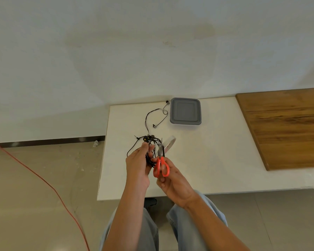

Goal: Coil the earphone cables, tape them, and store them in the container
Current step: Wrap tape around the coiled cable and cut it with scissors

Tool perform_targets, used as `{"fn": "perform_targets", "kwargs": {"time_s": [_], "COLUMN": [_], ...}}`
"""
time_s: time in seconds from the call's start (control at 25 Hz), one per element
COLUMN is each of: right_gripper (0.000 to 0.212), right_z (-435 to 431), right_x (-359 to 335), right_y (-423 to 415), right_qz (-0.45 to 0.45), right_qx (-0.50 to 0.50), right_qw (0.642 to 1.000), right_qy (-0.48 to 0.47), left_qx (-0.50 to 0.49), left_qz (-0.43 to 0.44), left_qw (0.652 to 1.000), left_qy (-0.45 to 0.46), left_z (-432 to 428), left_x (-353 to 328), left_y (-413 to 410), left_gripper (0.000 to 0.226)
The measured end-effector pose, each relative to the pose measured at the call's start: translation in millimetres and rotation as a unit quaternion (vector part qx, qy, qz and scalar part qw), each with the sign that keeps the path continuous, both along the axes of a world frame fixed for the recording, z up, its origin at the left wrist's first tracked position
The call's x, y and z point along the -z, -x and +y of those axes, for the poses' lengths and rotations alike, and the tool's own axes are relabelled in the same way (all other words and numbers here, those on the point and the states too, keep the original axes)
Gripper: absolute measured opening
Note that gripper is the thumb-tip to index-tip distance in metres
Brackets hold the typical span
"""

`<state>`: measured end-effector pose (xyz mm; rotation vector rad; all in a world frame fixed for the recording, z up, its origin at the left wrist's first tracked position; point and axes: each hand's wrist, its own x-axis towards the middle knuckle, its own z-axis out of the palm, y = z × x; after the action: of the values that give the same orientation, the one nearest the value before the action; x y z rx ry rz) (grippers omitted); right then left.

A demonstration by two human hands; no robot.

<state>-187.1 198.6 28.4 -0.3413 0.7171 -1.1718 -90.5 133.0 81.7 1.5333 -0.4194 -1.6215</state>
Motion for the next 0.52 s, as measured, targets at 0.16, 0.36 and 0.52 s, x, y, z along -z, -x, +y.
{"fn": "perform_targets", "kwargs": {"time_s": [0.16,0.36,0.52], "right_gripper": [0.026,0.026,0.033], "right_z": [1.3,2.1,2.6], "right_x": [2.2,5.8,8.9], "right_y": [3.8,12.2,19.7], "right_qz": [0.041,0.142,0.234], "right_qx": [-0.002,-0.036,-0.068], "right_qw": [0.999,0.987,0.964], "right_qy": [0.026,0.069,0.102], "left_qx": [-0.014,-0.014,-0.025], "left_qz": [0.012,-0.029,-0.060], "left_qw": [1.000,0.999,0.998], "left_qy": [-0.022,-0.017,-0.024], "left_z": [-1.9,0.6,1.9], "left_x": [1.0,1.6,1.2], "left_y": [0.1,-0.9,-1.1], "left_gripper": [0.024,0.032,0.038]}}
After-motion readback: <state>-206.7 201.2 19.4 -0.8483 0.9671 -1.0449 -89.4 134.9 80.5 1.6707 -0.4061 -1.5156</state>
